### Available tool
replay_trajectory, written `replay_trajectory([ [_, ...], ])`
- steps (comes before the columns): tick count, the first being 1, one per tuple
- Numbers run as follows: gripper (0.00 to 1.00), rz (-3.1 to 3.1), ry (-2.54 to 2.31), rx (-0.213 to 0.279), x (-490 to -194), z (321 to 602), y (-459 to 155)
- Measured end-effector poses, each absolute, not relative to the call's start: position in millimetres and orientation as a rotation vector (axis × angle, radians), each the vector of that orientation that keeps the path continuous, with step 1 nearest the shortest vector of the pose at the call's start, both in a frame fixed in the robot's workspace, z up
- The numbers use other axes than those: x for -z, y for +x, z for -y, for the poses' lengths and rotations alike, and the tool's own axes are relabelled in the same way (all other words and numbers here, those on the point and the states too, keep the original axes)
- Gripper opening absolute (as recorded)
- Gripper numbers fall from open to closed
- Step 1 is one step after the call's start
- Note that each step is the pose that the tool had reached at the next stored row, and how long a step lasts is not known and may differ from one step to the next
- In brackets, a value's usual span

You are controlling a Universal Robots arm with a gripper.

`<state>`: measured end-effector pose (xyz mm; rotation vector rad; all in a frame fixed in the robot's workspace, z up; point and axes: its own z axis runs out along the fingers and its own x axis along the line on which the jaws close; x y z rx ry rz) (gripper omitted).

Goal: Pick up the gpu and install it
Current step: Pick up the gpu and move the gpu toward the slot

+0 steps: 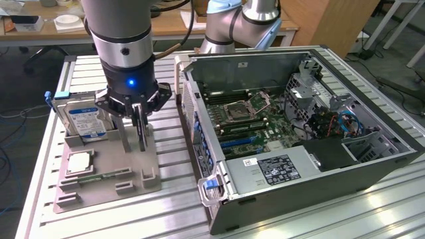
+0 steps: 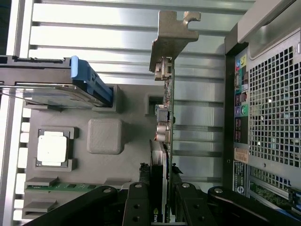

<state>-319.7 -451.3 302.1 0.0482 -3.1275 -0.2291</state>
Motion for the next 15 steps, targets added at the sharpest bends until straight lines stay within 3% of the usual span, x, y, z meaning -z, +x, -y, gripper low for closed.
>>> replay_trajectory([
  [9, 0.27, 3.128, 0.048, 0.222, -308.0, 451.3, -319.5],
  [15, 0.27, 3.129, 0.044, 0.158, -311.5, 451.3, -319.5],
])
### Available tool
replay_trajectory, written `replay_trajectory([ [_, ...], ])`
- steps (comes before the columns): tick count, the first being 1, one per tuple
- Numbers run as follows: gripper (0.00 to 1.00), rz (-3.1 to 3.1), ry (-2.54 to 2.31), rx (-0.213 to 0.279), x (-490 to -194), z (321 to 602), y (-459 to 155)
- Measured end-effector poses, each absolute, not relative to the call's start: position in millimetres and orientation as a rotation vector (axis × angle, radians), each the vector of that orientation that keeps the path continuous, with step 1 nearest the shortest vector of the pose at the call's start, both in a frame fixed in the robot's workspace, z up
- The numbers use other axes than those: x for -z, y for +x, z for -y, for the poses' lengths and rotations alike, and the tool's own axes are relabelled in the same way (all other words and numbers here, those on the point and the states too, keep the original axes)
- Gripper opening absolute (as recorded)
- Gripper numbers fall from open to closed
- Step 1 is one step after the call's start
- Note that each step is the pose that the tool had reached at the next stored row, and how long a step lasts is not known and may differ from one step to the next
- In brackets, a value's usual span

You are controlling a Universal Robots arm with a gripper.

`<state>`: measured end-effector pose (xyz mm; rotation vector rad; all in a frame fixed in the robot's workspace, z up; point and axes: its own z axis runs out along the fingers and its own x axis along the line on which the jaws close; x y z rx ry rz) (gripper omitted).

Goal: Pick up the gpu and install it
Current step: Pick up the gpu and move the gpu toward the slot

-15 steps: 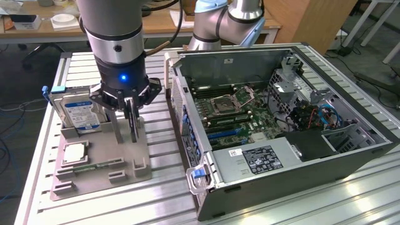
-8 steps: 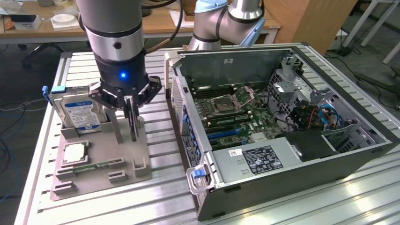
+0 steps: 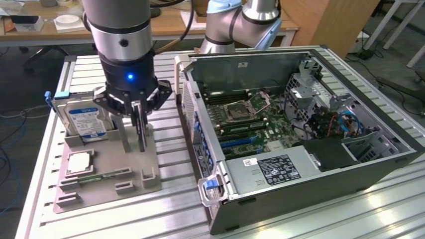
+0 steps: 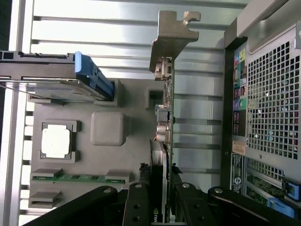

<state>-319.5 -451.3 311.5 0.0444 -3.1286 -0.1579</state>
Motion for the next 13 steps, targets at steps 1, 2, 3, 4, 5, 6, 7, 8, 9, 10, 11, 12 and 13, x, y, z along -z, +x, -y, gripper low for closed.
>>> replay_trajectory([
  [1, 0.27, 3.129, 0.044, 0.147, -312.0, 451.3, -319.5],
  [2, 0.27, 3.129, 0.042, 0.129, -313.4, 451.4, -319.5],
  [3, 0.27, 3.129, 0.042, 0.124, -314.5, 451.4, -319.5],
  [4, 0.27, 3.129, 0.041, 0.119, -317.3, 451.4, -319.4],
  [5, 0.27, 3.129, 0.041, 0.119, -319.0, 451.4, -319.5],
  [6, 0.27, 3.129, 0.041, 0.118, -320.6, 451.3, -319.5],
  [7, 0.27, 3.129, 0.04, 0.118, -322.4, 451.3, -319.5],
  [8, 0.27, 3.129, 0.04, 0.118, -324.5, 451.3, -319.5],
  [9, 0.27, 3.129, 0.04, 0.118, -326.6, 451.3, -319.5],
  [10, 0.27, 3.129, 0.04, 0.118, -329.0, 451.3, -319.4],
  [11, 0.27, 3.129, 0.039, 0.118, -331.4, 451.3, -319.3],
  [12, 0.27, 3.129, 0.039, 0.118, -333.4, 451.3, -319.3],
  [13, 0.27, 3.129, 0.039, 0.118, -335.3, 451.3, -319.1],
])
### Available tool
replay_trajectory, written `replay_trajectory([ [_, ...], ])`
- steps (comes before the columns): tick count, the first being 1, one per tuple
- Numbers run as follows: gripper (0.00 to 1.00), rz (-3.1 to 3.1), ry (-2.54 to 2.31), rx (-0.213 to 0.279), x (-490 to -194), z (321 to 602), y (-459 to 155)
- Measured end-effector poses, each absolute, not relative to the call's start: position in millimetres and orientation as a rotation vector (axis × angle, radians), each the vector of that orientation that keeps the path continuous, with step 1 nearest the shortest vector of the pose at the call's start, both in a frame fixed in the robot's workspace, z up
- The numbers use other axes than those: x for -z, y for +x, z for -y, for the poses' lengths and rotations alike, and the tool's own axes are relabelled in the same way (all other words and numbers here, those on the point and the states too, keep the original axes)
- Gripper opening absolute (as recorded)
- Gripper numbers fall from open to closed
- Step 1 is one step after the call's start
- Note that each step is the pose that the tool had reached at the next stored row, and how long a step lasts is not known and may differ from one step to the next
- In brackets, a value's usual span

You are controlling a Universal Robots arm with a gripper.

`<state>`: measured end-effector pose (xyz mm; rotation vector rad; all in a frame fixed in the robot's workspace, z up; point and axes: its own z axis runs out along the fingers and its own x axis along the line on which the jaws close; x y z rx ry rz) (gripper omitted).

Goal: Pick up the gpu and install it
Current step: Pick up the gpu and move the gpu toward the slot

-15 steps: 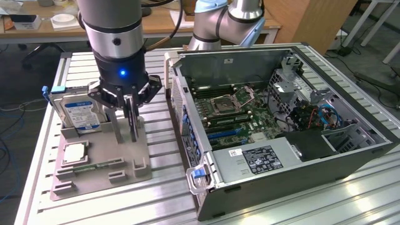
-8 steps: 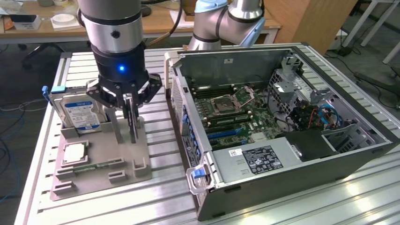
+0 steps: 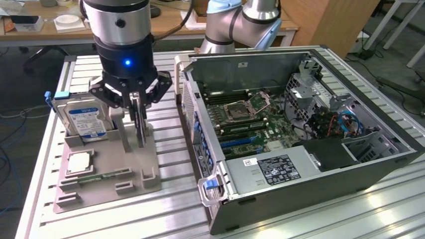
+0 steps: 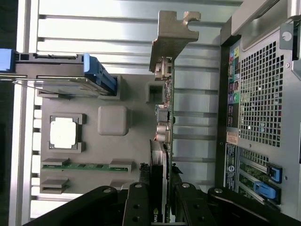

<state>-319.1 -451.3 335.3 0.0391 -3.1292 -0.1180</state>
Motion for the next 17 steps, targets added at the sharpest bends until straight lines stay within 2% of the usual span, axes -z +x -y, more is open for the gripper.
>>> replay_trajectory([
  [17, 0.27, 3.13, 0.03, 0.118, -375.1, 451.3, -318.9],
])
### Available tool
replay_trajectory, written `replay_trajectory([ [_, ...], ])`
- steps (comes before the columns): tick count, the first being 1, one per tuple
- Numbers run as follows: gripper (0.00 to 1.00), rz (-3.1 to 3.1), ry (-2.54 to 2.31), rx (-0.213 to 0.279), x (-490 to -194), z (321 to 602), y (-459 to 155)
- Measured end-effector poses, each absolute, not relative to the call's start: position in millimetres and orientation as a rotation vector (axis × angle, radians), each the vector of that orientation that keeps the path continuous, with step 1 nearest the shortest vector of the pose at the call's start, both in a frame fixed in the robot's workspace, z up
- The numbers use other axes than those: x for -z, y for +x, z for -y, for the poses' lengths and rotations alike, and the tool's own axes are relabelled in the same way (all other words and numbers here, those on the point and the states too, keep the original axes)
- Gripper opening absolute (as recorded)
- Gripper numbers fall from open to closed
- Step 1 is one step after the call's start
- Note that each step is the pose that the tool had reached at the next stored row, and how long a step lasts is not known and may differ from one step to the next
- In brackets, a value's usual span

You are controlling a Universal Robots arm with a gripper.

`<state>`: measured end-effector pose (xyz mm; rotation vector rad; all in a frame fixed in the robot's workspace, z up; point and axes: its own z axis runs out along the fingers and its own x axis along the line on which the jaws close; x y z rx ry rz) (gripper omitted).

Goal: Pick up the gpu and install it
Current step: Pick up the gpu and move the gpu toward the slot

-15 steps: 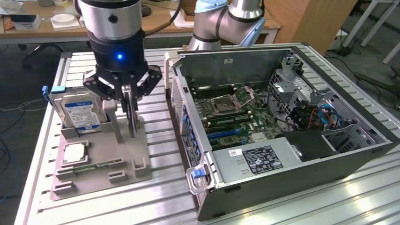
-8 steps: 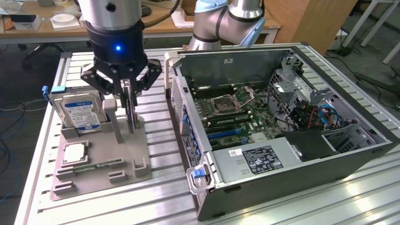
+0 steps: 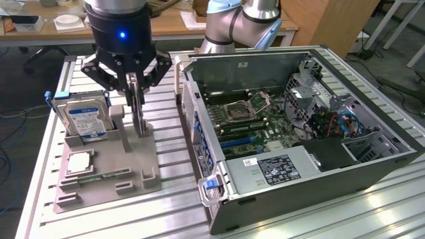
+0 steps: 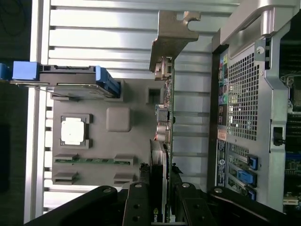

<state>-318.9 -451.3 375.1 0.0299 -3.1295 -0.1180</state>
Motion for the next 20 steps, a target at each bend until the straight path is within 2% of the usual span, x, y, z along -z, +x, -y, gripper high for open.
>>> replay_trajectory([
  [20, 0.27, 3.13, 0.021, 0.118, -432.9, 451.3, -318.8],
])
